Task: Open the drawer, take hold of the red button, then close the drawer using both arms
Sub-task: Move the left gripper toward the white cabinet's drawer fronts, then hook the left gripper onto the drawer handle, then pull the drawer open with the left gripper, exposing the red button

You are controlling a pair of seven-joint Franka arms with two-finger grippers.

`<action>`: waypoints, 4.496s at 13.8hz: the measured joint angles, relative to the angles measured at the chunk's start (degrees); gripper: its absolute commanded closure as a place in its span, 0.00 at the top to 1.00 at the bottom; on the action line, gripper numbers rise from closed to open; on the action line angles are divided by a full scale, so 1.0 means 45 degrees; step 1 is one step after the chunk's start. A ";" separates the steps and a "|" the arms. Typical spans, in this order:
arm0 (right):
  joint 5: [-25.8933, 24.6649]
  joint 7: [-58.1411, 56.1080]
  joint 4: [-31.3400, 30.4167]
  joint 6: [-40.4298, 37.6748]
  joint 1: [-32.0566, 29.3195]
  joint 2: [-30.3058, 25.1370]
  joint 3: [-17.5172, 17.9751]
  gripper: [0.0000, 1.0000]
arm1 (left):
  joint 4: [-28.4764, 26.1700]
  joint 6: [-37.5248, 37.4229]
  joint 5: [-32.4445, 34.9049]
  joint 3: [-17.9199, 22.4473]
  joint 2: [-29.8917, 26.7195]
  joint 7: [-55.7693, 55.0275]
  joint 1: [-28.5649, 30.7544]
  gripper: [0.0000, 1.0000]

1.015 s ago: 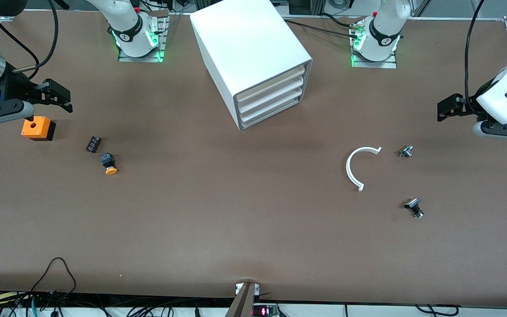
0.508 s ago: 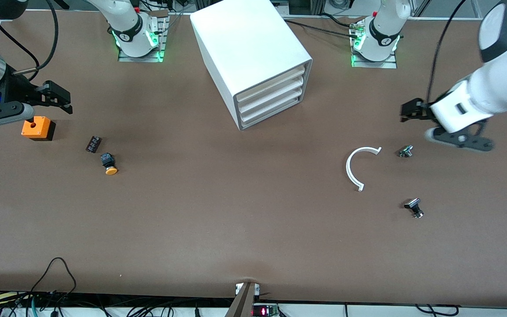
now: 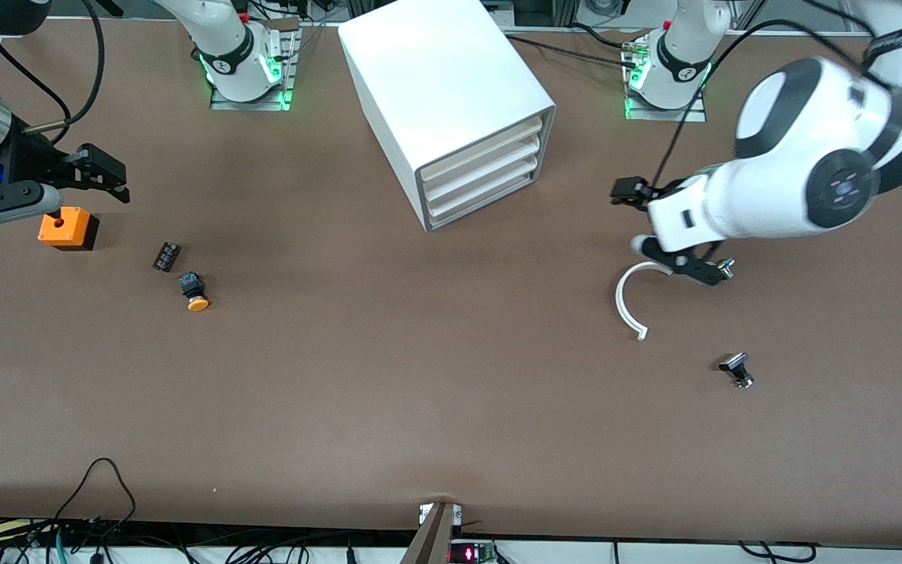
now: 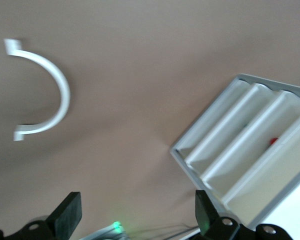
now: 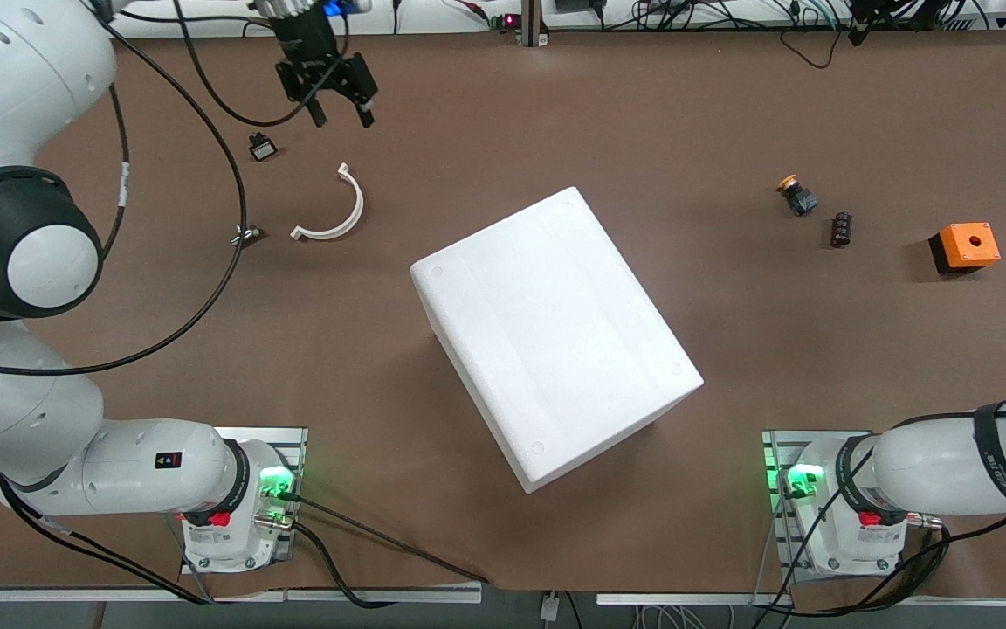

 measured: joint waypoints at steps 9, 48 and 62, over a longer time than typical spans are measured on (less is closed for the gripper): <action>0.0000 -0.0001 0.0001 0.0000 0.0001 0.0008 0.0002 1.00 | -0.0002 0.0651 -0.1847 -0.1201 0.2551 -0.0402 -0.0712 1.00; 0.0000 -0.0001 0.0003 0.0003 -0.0008 0.0030 -0.0023 1.00 | -0.0214 0.2316 -0.3427 -0.1300 0.5580 0.6251 -0.2880 0.57; 0.0000 -0.0001 0.0011 0.0164 -0.0039 0.0137 -0.0117 1.00 | -0.0298 0.2315 -0.3592 -0.1398 0.5617 0.6475 -0.2785 0.15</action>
